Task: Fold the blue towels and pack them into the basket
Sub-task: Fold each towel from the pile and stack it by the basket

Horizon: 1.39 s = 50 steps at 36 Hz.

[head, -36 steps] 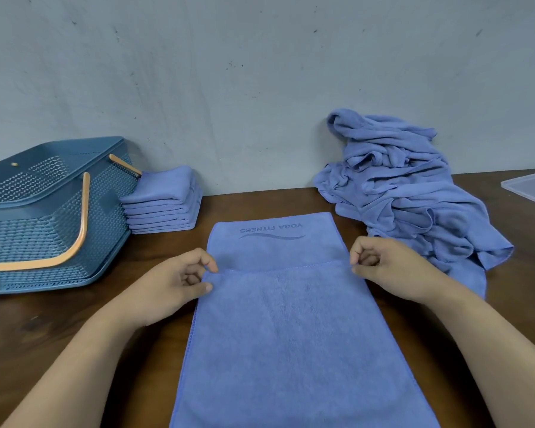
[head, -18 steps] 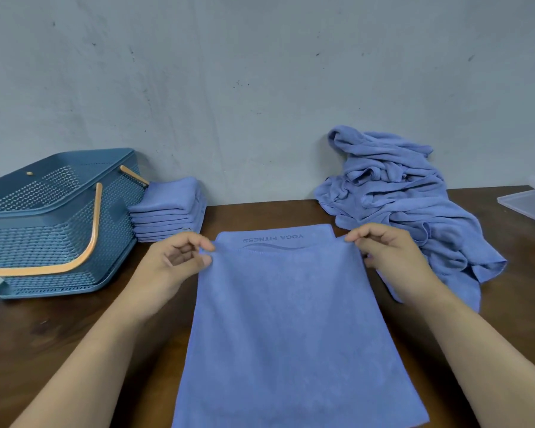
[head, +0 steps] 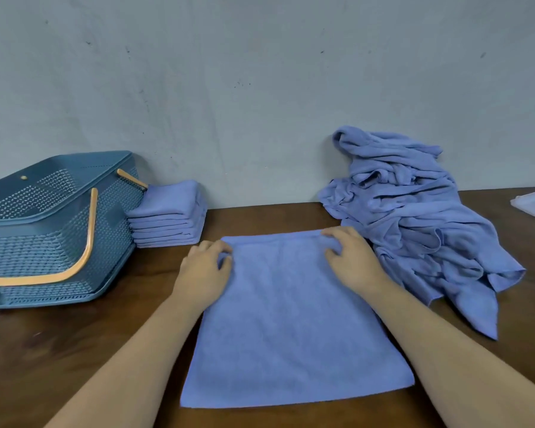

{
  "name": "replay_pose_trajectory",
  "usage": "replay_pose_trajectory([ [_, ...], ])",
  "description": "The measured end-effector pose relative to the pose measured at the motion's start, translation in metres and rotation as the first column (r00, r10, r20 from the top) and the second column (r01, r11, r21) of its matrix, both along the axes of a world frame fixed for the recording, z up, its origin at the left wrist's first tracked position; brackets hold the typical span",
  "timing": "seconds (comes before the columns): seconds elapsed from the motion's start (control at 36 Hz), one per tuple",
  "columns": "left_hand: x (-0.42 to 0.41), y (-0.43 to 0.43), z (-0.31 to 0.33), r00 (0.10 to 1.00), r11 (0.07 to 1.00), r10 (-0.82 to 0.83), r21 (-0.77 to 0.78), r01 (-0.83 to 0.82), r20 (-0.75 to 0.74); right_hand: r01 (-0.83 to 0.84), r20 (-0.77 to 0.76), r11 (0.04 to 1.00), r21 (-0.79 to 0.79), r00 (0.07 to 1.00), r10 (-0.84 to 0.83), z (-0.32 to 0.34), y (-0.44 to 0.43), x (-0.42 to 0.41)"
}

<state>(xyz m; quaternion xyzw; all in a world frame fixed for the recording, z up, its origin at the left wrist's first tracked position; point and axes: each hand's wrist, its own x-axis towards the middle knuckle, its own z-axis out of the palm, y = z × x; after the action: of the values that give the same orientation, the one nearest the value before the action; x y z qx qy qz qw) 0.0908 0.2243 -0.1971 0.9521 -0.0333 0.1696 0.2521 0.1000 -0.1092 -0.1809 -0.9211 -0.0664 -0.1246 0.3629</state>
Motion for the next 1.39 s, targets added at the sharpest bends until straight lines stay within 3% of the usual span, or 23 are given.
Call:
replay_pose_trajectory([
  [0.14,-0.019,-0.007,0.008,0.999,1.000,0.004,0.031,-0.003,-0.034,-0.024,0.001,0.978,-0.209,1.000,0.025,-0.004,0.003,-0.011],
  [0.39,-0.077,0.001,0.004,0.999,0.998,-0.026,0.061,0.028,-0.037,0.037,0.032,0.958,-0.285,0.999,-0.030,-0.013,-0.010,-0.060],
  [0.5,-0.077,0.005,0.006,0.997,0.998,-0.042,0.040,0.045,-0.068,0.086,0.000,0.985,-0.152,0.996,-0.087,-0.009,-0.015,-0.057],
  [0.64,-0.067,0.012,0.008,0.993,0.997,-0.058,-0.053,0.052,-0.107,0.159,-0.113,0.978,0.138,0.983,-0.143,0.000,-0.020,-0.033],
  [0.81,-0.064,0.016,0.008,0.993,0.995,-0.084,-0.068,0.078,-0.088,0.164,-0.100,0.976,0.141,0.983,-0.151,-0.006,-0.023,-0.018],
  [1.03,-0.060,0.004,0.023,0.970,0.926,0.040,-0.374,0.054,0.238,0.117,0.125,0.939,0.325,0.978,-0.165,0.005,-0.020,-0.017],
  [1.08,-0.050,0.003,0.025,0.980,0.946,0.050,-0.323,0.015,0.193,0.115,0.148,0.953,0.282,0.976,-0.161,0.013,-0.019,-0.010],
  [1.19,-0.041,0.008,0.012,0.998,0.999,-0.010,-0.042,0.007,-0.060,0.097,0.088,0.992,0.085,0.991,-0.104,0.004,-0.017,-0.004],
  [1.28,-0.047,0.012,0.008,0.996,1.000,-0.007,0.003,0.008,-0.087,0.065,0.090,0.996,-0.056,0.994,-0.060,-0.008,-0.016,-0.006],
  [1.39,-0.050,0.013,0.008,0.996,0.999,-0.016,0.031,0.019,-0.092,0.056,0.089,0.993,-0.102,0.995,-0.047,-0.009,-0.016,-0.006],
])
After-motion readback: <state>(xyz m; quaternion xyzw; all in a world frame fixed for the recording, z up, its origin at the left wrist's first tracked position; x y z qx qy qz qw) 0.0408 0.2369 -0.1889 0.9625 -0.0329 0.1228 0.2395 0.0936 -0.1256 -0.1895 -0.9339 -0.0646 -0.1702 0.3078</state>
